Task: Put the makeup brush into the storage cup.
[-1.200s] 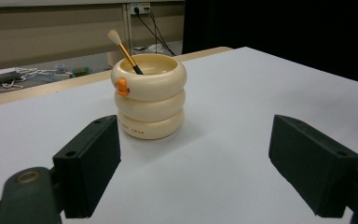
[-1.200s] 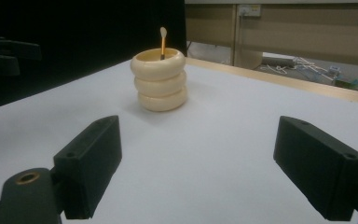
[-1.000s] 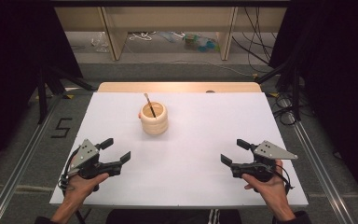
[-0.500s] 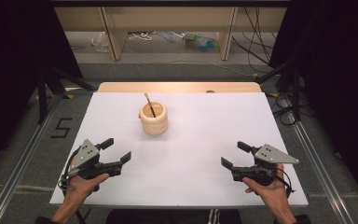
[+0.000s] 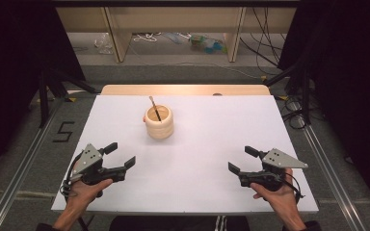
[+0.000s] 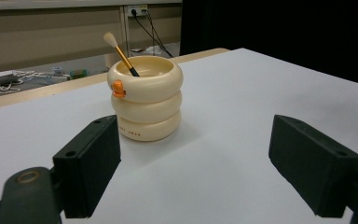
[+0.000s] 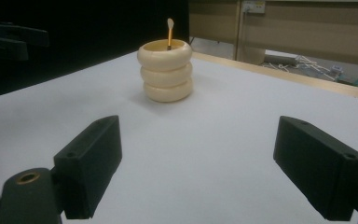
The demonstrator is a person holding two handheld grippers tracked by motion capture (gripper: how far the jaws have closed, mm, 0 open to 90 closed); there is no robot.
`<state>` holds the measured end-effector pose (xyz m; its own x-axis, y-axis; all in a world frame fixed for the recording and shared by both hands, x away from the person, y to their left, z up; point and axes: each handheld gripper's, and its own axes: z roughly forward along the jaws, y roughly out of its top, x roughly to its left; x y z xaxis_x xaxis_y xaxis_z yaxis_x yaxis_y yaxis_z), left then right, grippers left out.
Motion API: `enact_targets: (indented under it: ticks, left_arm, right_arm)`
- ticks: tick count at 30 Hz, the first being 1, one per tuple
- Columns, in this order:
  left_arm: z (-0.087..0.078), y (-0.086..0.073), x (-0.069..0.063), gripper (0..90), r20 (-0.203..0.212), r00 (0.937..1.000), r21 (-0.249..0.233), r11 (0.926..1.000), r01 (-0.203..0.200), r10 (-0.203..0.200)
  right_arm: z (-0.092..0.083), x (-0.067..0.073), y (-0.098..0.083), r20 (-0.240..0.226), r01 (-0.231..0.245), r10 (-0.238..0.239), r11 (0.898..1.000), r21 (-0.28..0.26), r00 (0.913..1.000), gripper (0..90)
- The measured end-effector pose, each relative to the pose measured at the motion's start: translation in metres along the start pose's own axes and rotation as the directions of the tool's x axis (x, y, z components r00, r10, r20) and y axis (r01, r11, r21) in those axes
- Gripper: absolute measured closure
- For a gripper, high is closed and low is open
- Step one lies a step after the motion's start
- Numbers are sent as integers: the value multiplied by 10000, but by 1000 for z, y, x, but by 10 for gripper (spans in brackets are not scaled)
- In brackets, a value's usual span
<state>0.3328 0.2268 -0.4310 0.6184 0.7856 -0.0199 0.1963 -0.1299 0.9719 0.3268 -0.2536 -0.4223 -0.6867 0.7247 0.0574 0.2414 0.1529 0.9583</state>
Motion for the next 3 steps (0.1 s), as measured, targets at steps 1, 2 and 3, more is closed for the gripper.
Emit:
enact_targets:
  ticks: [1, 2, 3]
  left_arm:
    - [0, 0, 0, 164, -2, 10000, 8, 10000, -38, 38]
    - [0, 0, 0, 164, 5, 10000, 14, 10000, -66, 66]
    - [0, 0, 0, 164, 4, 10000, 19, 10000, -67, 67]
  right_arm:
    - [0, 0, 0, -27, -38, 38, 10000, 58, 10000, 160]
    - [0, 0, 0, -57, -25, 25, 10000, 68, 10000, 161]
    - [0, -1, 0, -191, -112, 114, 9999, 91, 9998, 160]
